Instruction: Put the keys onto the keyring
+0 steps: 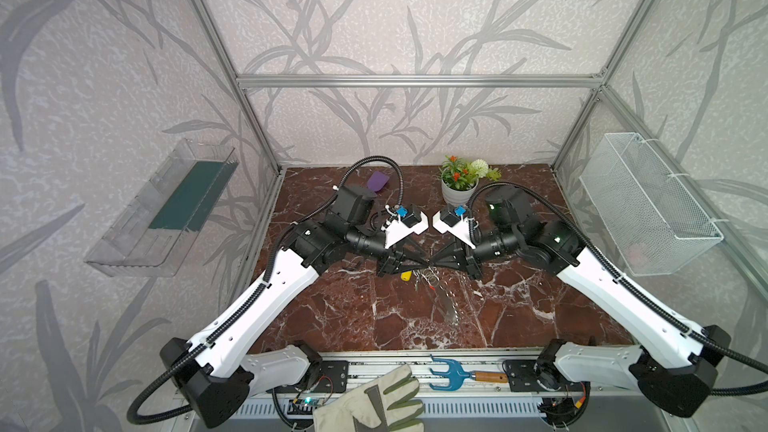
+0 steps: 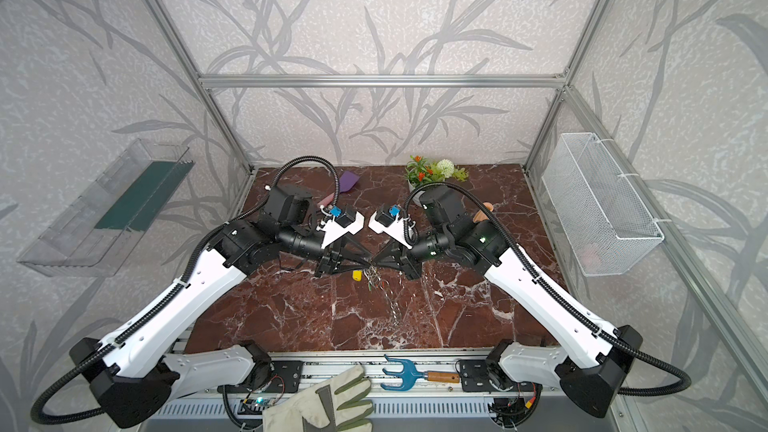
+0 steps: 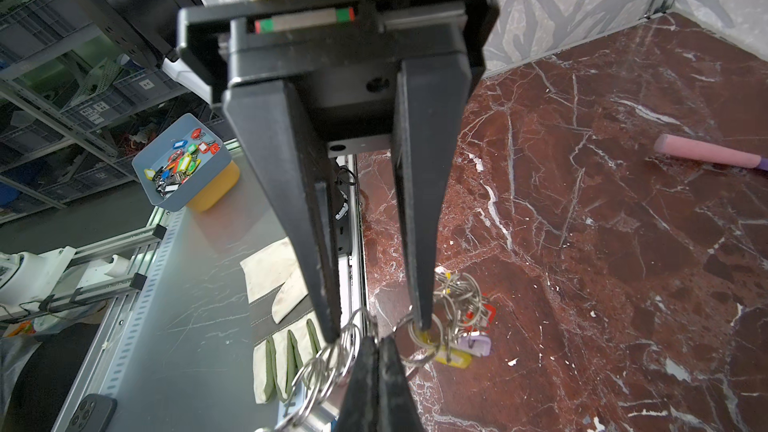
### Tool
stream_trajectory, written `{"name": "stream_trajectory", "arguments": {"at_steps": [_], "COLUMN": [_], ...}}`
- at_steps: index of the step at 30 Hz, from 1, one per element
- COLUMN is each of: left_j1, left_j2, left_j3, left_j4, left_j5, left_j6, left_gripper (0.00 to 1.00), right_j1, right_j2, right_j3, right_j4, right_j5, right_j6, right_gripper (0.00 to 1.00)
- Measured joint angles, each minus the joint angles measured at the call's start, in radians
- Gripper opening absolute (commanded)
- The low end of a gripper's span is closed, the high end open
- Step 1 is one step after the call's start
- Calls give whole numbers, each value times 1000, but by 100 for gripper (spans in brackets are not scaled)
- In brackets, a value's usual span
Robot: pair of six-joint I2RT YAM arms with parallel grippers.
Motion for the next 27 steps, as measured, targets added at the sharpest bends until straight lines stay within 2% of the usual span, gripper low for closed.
{"name": "stream_trajectory", "arguments": {"at_steps": [3,7,19,22,27], "left_j1": [0,-1,-6,-8,-13], "left_j2": [5,5,10,11,16], "left_j3": [0,-2,-8,-8,-8], "left_j4": [0,0,-5,-3,-4], "left_j5": [-6,-7,5,6,12], "left_j6": [0,1,8,8,5], "left_gripper": [34,28,19,12,5], "right_j1": [0,0,-6,-8,-10], "right_j2": [0,-2,-16,-19,-20], "right_j3": [0,0,-3,-3,-7], "right_j4": [0,1,5,8,8], "right_j5": [-4,-10,-8,-10,-8], "right_j6": [0,0,4,8,11], "right_gripper": [0,0,0,0,0]}}
